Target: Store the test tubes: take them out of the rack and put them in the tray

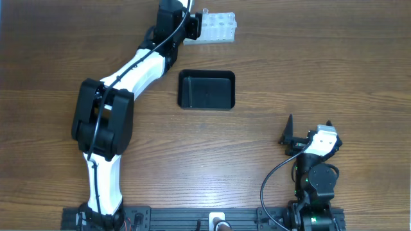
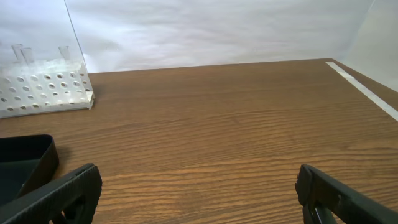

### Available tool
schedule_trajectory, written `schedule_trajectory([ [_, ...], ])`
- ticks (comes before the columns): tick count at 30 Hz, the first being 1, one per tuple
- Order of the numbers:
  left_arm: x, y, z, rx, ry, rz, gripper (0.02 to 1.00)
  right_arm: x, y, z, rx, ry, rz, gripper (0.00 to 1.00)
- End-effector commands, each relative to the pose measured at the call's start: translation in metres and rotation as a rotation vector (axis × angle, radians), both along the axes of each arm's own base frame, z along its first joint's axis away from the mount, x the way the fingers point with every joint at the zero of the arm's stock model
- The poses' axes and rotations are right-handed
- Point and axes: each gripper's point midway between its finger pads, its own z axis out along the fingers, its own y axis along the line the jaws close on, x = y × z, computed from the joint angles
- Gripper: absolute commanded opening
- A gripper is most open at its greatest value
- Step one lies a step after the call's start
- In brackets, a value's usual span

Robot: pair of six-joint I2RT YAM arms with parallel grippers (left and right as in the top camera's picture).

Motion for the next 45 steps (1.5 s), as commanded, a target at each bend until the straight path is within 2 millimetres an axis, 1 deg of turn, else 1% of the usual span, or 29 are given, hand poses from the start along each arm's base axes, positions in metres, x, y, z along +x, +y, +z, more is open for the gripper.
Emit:
schedule_trajectory([
  [1, 0.002, -0.003, -0.016, 0.013, 0.005, -0.023, 0.660, 0.000, 0.001, -0.002, 0.000, 0.002, 0.005, 0.991],
  [2, 0.002, -0.003, -0.016, 0.011, 0.003, -0.025, 0.673, 0.000, 0.001, -0.002, 0.000, 0.002, 0.005, 0.993],
  [3, 0.002, -0.005, -0.017, 0.010, 0.004, -0.032, 0.706, 0.000, 0.001, -0.002, 0.000, 0.002, 0.005, 0.993],
  [4, 0.003, -0.006, -0.019, 0.009, 0.003, -0.038, 0.711, 0.000, 0.001, -0.002, 0.000, 0.002, 0.005, 0.991],
  [9, 0.005, -0.011, -0.024, -0.002, -0.011, -0.063, 0.715, 0.000, 0.001, -0.002, 0.000, 0.002, 0.005, 0.991],
  [14, 0.008, -0.013, -0.031, -0.004, -0.011, -0.063, 0.720, 0.000, 0.001, -0.002, 0.000, 0.002, 0.005, 0.991],
  [19, 0.013, -0.015, -0.032, -0.004, -0.025, -0.065, 0.720, 0.000, 0.001, -0.002, 0.000, 0.002, 0.005, 0.993],
  [27, 0.023, -0.028, -0.034, -0.007, -0.043, -0.080, 0.722, 0.000, 0.001, -0.002, 0.000, 0.002, 0.005, 0.991],
  [40, 0.026, -0.035, -0.021, -0.022, -0.087, -0.088, 0.706, 0.000, 0.001, -0.002, 0.000, 0.002, 0.005, 0.991],
  [45, 0.027, -0.036, -0.020, -0.024, -0.094, -0.089, 0.691, 0.000, 0.001, -0.002, 0.000, 0.002, 0.005, 0.991],
])
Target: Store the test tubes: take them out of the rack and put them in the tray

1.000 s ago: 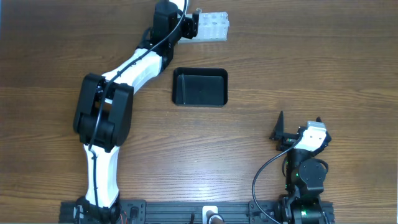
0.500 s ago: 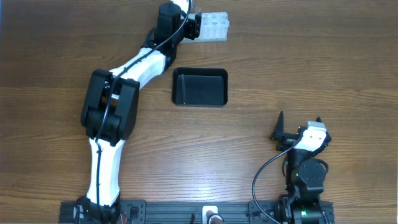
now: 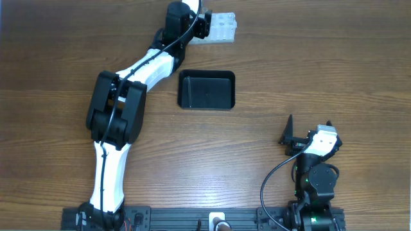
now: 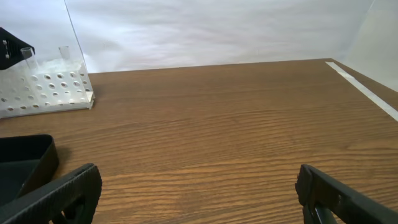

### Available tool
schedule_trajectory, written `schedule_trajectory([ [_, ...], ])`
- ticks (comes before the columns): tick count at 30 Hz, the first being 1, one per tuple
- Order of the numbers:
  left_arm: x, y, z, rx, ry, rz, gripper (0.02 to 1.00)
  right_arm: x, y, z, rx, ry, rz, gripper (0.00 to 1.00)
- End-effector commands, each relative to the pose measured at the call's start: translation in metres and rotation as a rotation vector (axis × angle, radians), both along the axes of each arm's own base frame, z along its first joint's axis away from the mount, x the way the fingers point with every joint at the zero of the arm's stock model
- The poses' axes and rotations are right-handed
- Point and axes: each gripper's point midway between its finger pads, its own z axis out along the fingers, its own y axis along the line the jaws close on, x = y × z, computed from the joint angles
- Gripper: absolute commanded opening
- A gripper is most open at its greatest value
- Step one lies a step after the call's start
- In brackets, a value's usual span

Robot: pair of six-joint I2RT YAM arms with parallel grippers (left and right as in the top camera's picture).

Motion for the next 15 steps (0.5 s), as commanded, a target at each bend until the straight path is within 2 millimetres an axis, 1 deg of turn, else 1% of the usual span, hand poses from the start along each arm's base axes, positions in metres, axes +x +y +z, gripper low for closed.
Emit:
schedule_trajectory([
  [1, 0.004, -0.006, -0.001, -0.001, -0.020, -0.019, 0.689, 0.000, 0.001, -0.002, 0.000, 0.002, 0.005, 0.991],
  [10, 0.016, -0.012, -0.004, -0.007, -0.036, -0.021, 0.656, 0.000, 0.001, -0.002, 0.000, 0.002, 0.005, 0.993],
  [15, 0.016, -0.012, -0.003, -0.007, -0.037, -0.020, 0.581, 0.000, 0.001, -0.002, 0.000, 0.002, 0.005, 0.993],
])
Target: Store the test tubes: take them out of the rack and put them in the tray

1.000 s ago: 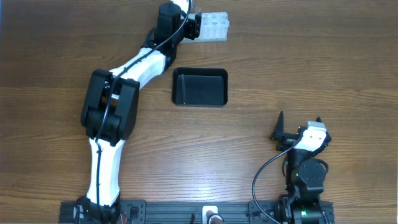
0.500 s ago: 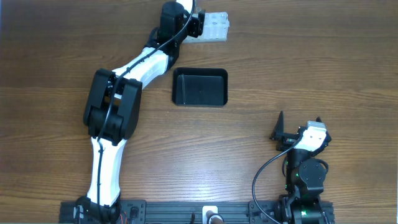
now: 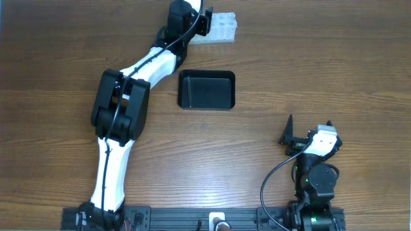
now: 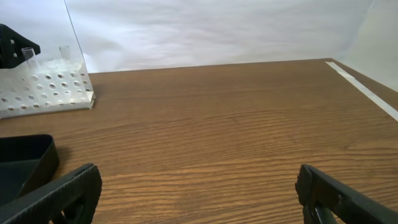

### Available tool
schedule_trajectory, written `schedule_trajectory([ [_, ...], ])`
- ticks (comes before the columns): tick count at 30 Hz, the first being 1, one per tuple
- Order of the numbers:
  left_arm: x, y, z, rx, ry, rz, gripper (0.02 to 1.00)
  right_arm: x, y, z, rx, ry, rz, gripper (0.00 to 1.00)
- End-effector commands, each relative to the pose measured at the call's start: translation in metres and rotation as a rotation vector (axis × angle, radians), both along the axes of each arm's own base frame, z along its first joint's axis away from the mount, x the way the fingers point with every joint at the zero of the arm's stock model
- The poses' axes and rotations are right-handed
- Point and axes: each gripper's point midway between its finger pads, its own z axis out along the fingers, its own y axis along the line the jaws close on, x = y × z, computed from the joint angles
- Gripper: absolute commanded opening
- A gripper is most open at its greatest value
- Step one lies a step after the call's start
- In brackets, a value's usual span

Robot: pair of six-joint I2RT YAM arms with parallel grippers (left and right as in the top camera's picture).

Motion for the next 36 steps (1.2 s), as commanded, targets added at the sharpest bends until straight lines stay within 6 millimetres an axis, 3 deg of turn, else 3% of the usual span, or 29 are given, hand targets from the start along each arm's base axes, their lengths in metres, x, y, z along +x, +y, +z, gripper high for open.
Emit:
schedule_trajectory([
  [1, 0.004, -0.006, 0.002, 0.002, -0.014, -0.019, 0.564, 0.000, 0.001, -0.002, 0.000, 0.002, 0.005, 0.993],
  [13, 0.004, -0.007, 0.003, -0.002, -0.021, -0.020, 0.272, 0.000, 0.001, -0.002, 0.000, 0.002, 0.006, 0.991],
  [21, 0.004, -0.008, 0.006, -0.004, -0.027, -0.022, 0.209, 0.000, 0.001, -0.002, 0.000, 0.002, 0.005, 0.993],
  [24, 0.003, -0.008, 0.017, -0.009, -0.041, -0.022, 0.194, 0.000, 0.001, -0.002, 0.000, 0.002, 0.005, 0.991],
  [27, 0.002, -0.007, 0.042, -0.021, -0.072, -0.021, 0.176, 0.000, 0.001, -0.002, 0.000, 0.002, 0.006, 0.993],
  [30, -0.001, -0.003, 0.080, -0.038, -0.122, -0.015, 0.156, 0.000, 0.001, -0.002, 0.000, 0.002, 0.005, 0.991],
  [36, -0.023, 0.006, 0.187, -0.084, -0.261, -0.011, 0.137, 0.000, 0.001, -0.002, 0.000, 0.002, 0.005, 0.993],
])
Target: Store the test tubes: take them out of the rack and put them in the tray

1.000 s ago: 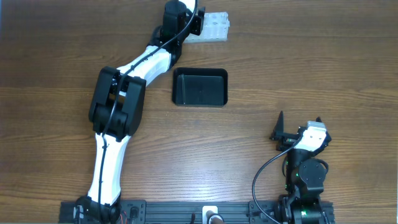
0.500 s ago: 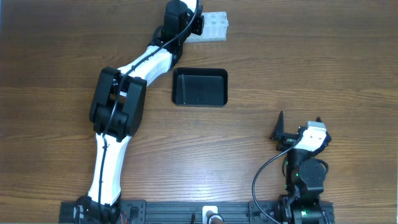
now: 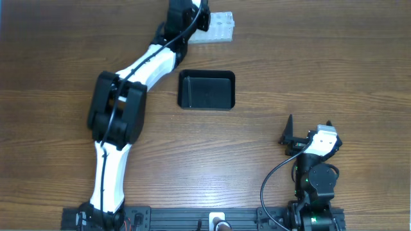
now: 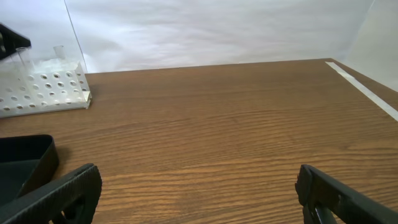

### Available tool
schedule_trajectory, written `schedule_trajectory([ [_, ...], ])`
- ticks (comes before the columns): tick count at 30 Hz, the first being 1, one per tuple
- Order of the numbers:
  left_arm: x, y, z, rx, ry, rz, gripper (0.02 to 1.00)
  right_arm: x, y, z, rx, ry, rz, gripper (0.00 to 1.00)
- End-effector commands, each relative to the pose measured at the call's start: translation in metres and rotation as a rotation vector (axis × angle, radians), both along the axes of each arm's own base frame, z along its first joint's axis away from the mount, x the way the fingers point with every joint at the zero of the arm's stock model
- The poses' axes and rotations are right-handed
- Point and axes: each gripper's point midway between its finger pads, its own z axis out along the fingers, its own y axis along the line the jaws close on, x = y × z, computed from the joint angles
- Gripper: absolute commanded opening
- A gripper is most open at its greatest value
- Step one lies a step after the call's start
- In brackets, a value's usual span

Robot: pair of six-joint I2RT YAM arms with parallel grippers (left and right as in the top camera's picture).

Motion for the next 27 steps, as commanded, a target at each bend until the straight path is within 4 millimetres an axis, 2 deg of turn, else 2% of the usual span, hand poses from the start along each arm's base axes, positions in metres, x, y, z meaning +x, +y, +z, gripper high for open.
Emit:
schedule_trajectory([
  [1, -0.024, 0.013, 0.152, -0.071, -0.220, 0.003, 0.137, 0.000, 0.001, -0.002, 0.000, 0.002, 0.006, 0.993],
  [3, -0.038, 0.018, 0.182, -0.080, -0.242, 0.003, 0.137, 0.000, 0.001, -0.002, 0.000, 0.002, 0.006, 0.991],
  [5, -0.052, 0.023, 0.203, -0.079, -0.236, 0.002, 0.137, 0.000, 0.001, -0.002, 0.000, 0.002, 0.005, 0.991],
  [7, -0.067, 0.026, 0.210, -0.072, -0.182, -0.002, 0.139, 0.000, 0.001, -0.002, 0.000, 0.002, 0.006, 0.991],
  [9, -0.083, 0.027, 0.202, -0.064, -0.088, -0.005, 0.134, 0.000, 0.001, -0.002, 0.000, 0.002, 0.005, 0.991],
  [12, -0.106, 0.024, 0.165, -0.032, 0.112, -0.006, 0.132, 0.000, 0.001, -0.002, 0.000, 0.002, 0.006, 0.991],
  [15, -0.133, 0.025, 0.105, 0.022, 0.363, 0.028, 0.095, 0.000, 0.001, -0.002, 0.000, 0.002, 0.006, 0.991],
  [17, -0.145, 0.028, 0.074, 0.049, 0.468, 0.072, 0.091, 0.000, 0.001, -0.002, 0.000, 0.002, 0.005, 0.993],
  [23, -0.162, 0.027, -0.005, 0.076, 0.651, 0.134, 0.110, 0.000, 0.001, -0.002, 0.000, 0.002, 0.005, 0.993],
  [27, -0.169, 0.030, -0.041, 0.063, 0.740, 0.184, 0.095, 0.000, 0.001, -0.002, 0.000, 0.002, 0.006, 0.991],
])
